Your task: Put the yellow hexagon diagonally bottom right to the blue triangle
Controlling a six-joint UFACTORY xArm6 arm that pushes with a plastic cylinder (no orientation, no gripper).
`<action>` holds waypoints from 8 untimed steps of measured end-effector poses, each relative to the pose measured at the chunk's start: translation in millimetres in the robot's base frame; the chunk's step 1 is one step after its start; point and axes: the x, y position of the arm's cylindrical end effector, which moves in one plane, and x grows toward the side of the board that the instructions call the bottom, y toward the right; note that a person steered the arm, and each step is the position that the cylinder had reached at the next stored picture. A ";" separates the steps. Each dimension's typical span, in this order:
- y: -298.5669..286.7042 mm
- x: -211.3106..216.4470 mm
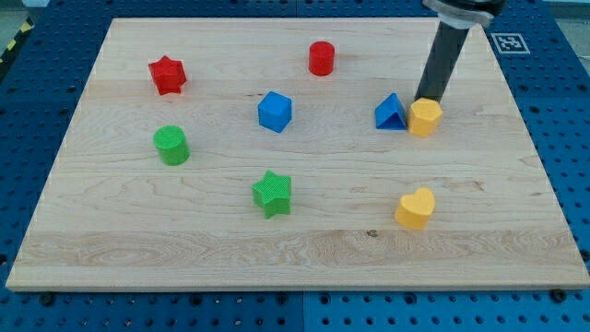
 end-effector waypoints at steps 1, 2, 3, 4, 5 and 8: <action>-26.5 18.3; -57.2 41.1; -52.6 60.8; -45.2 53.6; -45.2 32.2; -12.7 65.7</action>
